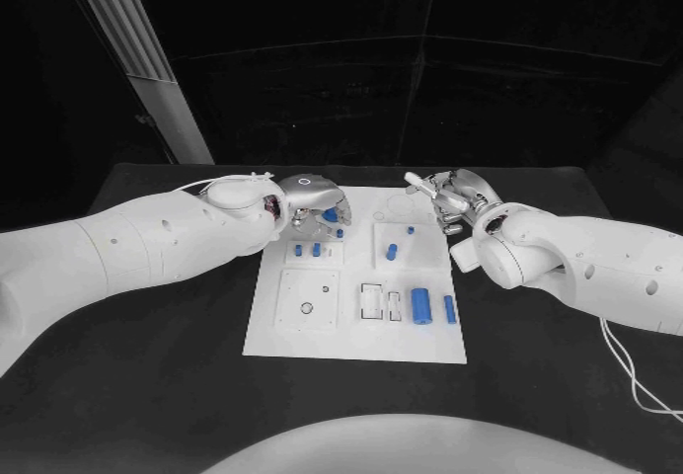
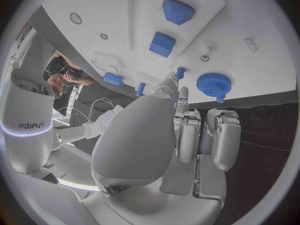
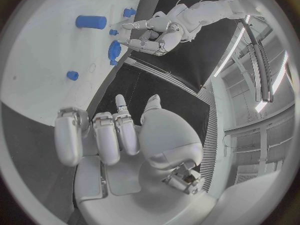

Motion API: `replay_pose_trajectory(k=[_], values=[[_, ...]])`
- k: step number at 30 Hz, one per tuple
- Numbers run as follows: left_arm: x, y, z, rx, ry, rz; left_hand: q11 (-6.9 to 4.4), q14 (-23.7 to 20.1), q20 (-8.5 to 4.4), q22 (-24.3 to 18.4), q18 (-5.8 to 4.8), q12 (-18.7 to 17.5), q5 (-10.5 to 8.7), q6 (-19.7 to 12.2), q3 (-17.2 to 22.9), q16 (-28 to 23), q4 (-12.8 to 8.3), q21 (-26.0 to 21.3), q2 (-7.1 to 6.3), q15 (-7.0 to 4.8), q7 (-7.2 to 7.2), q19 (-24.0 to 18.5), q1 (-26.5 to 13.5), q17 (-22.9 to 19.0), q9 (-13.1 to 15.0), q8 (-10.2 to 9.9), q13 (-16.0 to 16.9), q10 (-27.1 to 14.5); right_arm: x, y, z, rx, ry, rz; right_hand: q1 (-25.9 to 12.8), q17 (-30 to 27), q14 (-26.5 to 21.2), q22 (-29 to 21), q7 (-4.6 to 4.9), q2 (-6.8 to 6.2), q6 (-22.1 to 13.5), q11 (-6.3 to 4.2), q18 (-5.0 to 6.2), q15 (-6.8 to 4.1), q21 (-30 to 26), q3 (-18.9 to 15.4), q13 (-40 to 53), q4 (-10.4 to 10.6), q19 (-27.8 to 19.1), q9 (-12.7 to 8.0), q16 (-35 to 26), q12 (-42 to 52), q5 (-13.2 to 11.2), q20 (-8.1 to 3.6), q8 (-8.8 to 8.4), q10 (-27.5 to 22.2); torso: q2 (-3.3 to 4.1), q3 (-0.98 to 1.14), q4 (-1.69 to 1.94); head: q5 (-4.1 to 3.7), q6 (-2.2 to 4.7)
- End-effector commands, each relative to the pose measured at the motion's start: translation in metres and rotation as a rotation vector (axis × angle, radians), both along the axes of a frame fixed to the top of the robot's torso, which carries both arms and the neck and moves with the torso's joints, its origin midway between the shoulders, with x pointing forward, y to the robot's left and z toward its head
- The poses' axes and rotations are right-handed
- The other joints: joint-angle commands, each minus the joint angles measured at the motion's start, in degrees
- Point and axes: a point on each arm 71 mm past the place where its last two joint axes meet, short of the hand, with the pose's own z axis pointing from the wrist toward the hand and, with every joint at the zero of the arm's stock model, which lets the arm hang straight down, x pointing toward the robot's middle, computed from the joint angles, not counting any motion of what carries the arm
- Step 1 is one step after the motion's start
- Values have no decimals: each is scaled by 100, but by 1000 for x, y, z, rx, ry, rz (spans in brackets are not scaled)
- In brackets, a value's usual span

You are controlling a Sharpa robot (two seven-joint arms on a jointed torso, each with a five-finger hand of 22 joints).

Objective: Assemble the parts on the task board

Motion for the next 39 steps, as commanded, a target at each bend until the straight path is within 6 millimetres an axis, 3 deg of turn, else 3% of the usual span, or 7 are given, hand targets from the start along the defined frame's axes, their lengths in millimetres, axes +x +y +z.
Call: replay_pose_trajectory(k=[1,39], values=[[2,-1,0,11,-17,15,-2,595,-28,1509,-39,-25,-9,16,50,17,6,23,16,9,14,602,55,1510,-8,-35,-2,-5,0,0,2,0,-12,-1,47,1510,605,1294,104,-1,-9,-45,-51,-25,4,-29,1492,1,174,-7,14,15,23,-4,23,597,1,0,3,-12,-11],[7,-4,-17,86,65,48,-21,595,4,1509,-39,-7,-8,279,246,17,-5,23,38,49,-9,602,222,1510,-38,-5,1,231,0,1,2,0,-7,1,47,1510,605,1287,104,2,-7,-45,-46,-24,-13,-32,1492,2,159,-9,14,15,21,-4,28,597,-3,-2,4,-34,-47]])
